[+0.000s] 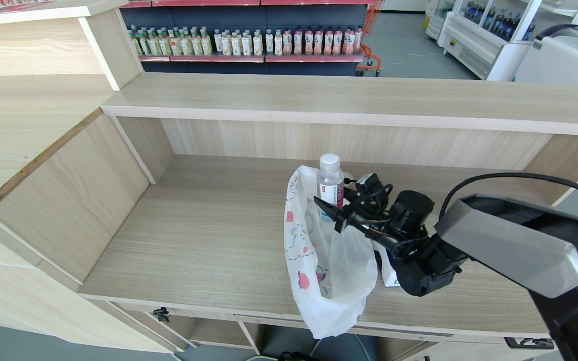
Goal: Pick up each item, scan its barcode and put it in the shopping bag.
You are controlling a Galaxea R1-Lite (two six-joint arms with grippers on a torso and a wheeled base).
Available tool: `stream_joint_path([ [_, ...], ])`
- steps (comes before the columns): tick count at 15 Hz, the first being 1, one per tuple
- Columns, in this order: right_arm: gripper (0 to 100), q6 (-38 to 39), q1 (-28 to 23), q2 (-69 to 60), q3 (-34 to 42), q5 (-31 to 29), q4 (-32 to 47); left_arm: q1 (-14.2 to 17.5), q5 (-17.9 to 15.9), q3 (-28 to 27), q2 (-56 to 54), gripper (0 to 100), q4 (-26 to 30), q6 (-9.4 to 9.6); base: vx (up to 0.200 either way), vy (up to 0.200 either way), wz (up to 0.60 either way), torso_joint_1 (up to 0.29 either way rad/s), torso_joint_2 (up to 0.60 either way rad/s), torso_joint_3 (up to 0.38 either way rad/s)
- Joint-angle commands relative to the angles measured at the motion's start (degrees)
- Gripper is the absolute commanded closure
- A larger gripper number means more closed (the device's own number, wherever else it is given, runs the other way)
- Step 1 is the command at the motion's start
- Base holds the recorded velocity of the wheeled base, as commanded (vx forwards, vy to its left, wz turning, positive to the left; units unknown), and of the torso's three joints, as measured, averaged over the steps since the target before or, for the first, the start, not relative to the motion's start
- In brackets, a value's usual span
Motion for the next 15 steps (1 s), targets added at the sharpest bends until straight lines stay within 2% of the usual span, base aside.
stream_joint_path([
  [1, 100, 0.0, 0.1, 2.1, -2.3, 1.6, -0.1, 0.0, 0.0, 0.0, 0.0, 0, 0.0, -0.01, 0.0, 0.0, 0.0, 0.0, 0.0, 0.0],
  [4, 100, -0.4, 0.2, 3.0, -3.7, 4.4, -0.1, 0.0, 0.0, 0.0, 0.0, 0, 0.0, -0.01, 0.0, 0.0, 0.0, 0.0, 0.0, 0.0],
  [14, 100, -2.0, -0.1, 5.3, -3.0, 4.4, -0.1, 0.0, 0.0, 0.0, 0.0, 0, 0.0, -0.01, 0.0, 0.0, 0.0, 0.0, 0.0, 0.0],
  [15, 0, -2.1, -0.1, 5.3, -3.0, 4.4, -0.1, 0.0, 0.0, 0.0, 0.0, 0, 0.0, -0.01, 0.0, 0.0, 0.0, 0.0, 0.0, 0.0],
])
